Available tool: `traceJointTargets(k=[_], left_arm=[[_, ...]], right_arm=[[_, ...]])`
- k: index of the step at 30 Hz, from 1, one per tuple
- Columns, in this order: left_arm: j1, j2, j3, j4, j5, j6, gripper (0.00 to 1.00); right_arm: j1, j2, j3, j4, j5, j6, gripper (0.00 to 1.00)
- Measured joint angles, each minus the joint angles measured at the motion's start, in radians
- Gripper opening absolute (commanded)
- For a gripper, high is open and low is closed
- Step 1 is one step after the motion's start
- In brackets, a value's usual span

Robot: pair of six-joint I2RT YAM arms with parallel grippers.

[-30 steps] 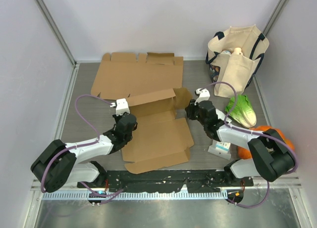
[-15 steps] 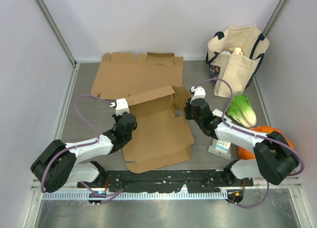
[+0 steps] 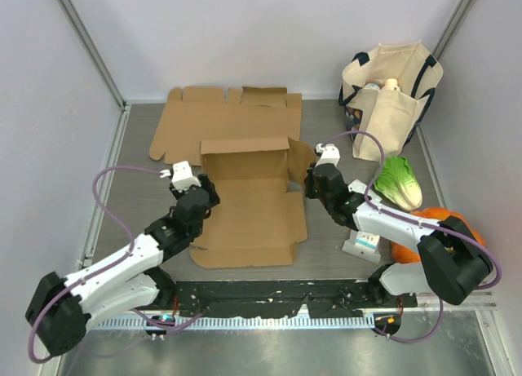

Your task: Fold the paper box

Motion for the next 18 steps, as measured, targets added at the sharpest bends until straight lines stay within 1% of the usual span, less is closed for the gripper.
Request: traceJointTargets(k=[2,3,5,6,8,9,10,12,13,16,17,18], left_arm=[[0.000,-0.093,-0.001,-0.066,0.035,-0.040,0.45],[0.000,-0.142,-0.003,-0.089,0.064,-0.057,0.36],[-0.002,-0.209,-0.013,-0.100,0.117,-0.075,0.26],[-0.007,-0.226,-0.028,-0.082,0.162,-0.081,0.21],[-0.031,-0.228,-0.059,-0.021,0.247,-0.097,0.16],[-0.048,-0.205,-0.069,0.016,0.280,-0.096,0.12],[-0.072,-0.157,-0.074,0.059,0.316,-0.097,0.11],[-0.125,-0.022,-0.068,0.151,0.379,-0.092,0.07],[-0.151,0.058,-0.055,0.178,0.404,-0.085,0.07],[-0.206,0.247,-0.006,0.250,0.451,-0.074,0.03],[-0.220,0.295,0.010,0.281,0.461,-0.070,0.00],[-0.232,0.336,0.026,0.314,0.467,-0.068,0.00]], right_arm=[[0.002,0.000,0.000,0.000,0.001,0.008,0.01],[0.004,0.000,0.000,0.001,0.001,0.012,0.01],[0.008,0.000,0.000,0.004,0.002,0.017,0.01],[0.010,0.001,0.000,0.006,0.002,0.019,0.01],[0.013,0.002,0.000,0.008,0.004,0.022,0.01],[0.013,0.003,0.000,0.007,0.006,0.024,0.01],[0.014,0.004,0.000,0.008,0.007,0.025,0.01],[0.014,0.004,0.000,0.006,0.008,0.028,0.01],[0.014,0.004,0.000,0.006,0.008,0.029,0.01],[0.014,0.004,0.000,0.006,0.008,0.029,0.01],[0.015,0.004,0.000,0.006,0.008,0.029,0.01],[0.016,0.004,0.000,0.006,0.009,0.029,0.01]])
